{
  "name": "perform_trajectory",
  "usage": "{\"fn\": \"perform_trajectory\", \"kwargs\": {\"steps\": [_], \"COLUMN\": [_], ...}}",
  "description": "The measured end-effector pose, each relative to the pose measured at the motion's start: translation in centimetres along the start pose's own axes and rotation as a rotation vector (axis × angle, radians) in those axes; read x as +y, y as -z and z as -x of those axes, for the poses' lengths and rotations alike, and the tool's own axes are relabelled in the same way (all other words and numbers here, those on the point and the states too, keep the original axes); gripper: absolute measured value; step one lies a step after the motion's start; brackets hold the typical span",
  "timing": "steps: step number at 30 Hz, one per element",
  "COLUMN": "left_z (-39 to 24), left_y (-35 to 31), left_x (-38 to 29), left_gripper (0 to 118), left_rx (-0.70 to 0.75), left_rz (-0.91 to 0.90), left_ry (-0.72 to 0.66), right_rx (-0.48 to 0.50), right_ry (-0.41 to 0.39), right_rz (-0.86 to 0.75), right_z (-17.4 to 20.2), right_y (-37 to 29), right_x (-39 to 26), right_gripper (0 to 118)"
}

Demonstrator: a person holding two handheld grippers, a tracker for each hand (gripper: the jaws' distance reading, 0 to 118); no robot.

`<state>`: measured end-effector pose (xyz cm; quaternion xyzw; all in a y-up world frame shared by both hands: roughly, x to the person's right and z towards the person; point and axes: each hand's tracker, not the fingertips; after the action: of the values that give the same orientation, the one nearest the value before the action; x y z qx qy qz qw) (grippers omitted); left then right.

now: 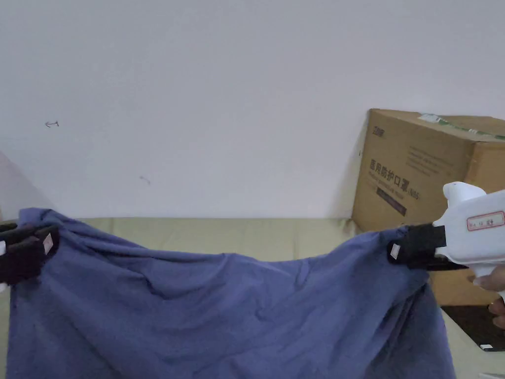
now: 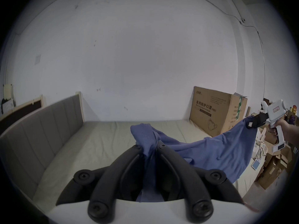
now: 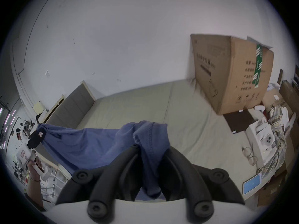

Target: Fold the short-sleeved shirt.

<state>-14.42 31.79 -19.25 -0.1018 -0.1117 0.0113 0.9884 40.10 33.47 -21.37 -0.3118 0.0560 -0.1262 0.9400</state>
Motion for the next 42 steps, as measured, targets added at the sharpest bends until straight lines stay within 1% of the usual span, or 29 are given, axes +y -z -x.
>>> {"fn": "perform_trajectory", "kwargs": {"steps": [2, 5, 7, 9, 11, 16, 18, 19, 22, 23, 25, 29, 31, 32, 34, 35, 36, 37, 39, 42], "left_z": [0.2, 0.5, 0.8, 1.2, 2.0, 4.5, 5.3, 5.7, 6.9, 7.2, 7.6, 7.3, 7.0, 6.7, 6.8, 6.9, 7.0, 7.3, 7.9, 8.1], "left_y": [1.1, 3.6, 5.4, 7.5, 9.9, 15.1, 16.5, 17.0, 17.6, 17.5, 16.8, 13.6, 11.1, 10.0, 7.3, 6.3, 5.0, 3.9, 2.0, -0.5], "left_x": [2.1, 4.7, 5.7, 6.0, 5.7, 3.1, 1.4, 0.3, -3.7, -5.5, -9.9, -18.8, -22.8, -24.3, -26.8, -27.4, -27.7, -27.7, -27.5, -27.1], "left_gripper": [11, 11, 11, 11, 11, 11, 11, 11, 11, 11, 11, 11, 11, 11, 11, 11, 11, 11, 11, 11], "left_rx": [0.004, 0.011, 0.025, 0.041, 0.073, 0.144, 0.162, 0.17, 0.165, 0.162, 0.159, 0.062, -0.002, -0.012, -0.037, -0.029, -0.027, -0.029, -0.028, -0.041], "left_rz": [-0.004, -0.009, -0.015, -0.017, -0.017, -0.02, -0.02, -0.016, 0.015, 0.05, 0.146, 0.381, 0.512, 0.57, 0.634, 0.655, 0.653, 0.649, 0.659, 0.665], "left_ry": [0.006, -0.031, -0.061, -0.081, -0.09, -0.167, -0.181, -0.187, -0.215, -0.224, -0.227, -0.238, -0.245, -0.231, -0.266, -0.247, -0.228, -0.232, -0.257, -0.262], "right_rx": [-0.01, -0.034, -0.052, -0.074, -0.077, -0.093, -0.099, -0.099, -0.104, -0.106, -0.105, -0.15, -0.149, -0.149, -0.129, -0.102, -0.062, -0.041, -0.052, -0.009], "right_ry": [-0.006, -0.02, -0.021, -0.002, 0.027, 0.117, 0.131, 0.126, 0.099, 0.085, 0.058, -0.012, -0.046, -0.071, -0.117, -0.11, -0.086, -0.071, -0.086, -0.087], "right_rz": [-0.027, -0.056, -0.068, -0.09, -0.101, -0.163, -0.193, -0.208, -0.226, -0.211, -0.118, 0.138, 0.262, 0.302, 0.366, 0.378, 0.394, 0.386, 0.364, 0.404], "right_z": [0.2, 0.6, 0.6, 0.5, 0.1, -0.3, -0.3, -0.4, -0.7, -1.6, -2.5, -4.6, -5.8, -6.5, -8.1, -8.8, -9.4, -9.8, -10.0, -10.3], "right_y": [-0.5, 0.4, 2.1, 3.9, 6.6, 13.8, 16.3, 17.6, 20.6, 22.1, 24.1, 26.1, 25.3, 24.7, 23.0, 21.8, 20.5, 19.1, 16.3, 13.1], "right_x": [1.5, 3.8, 5.2, 6.1, 6.9, 7.2, 6.6, 5.9, 2.9, 1.9, -2.1, -11.8, -17.0, -18.9, -22.2, -23.4, -24.3, -25.1, -26.1, -27.7], "right_gripper": [14, 14, 14, 14, 14, 14, 14, 14, 14, 14, 14, 14, 15, 14, 15, 15, 15, 14, 14, 15]}}
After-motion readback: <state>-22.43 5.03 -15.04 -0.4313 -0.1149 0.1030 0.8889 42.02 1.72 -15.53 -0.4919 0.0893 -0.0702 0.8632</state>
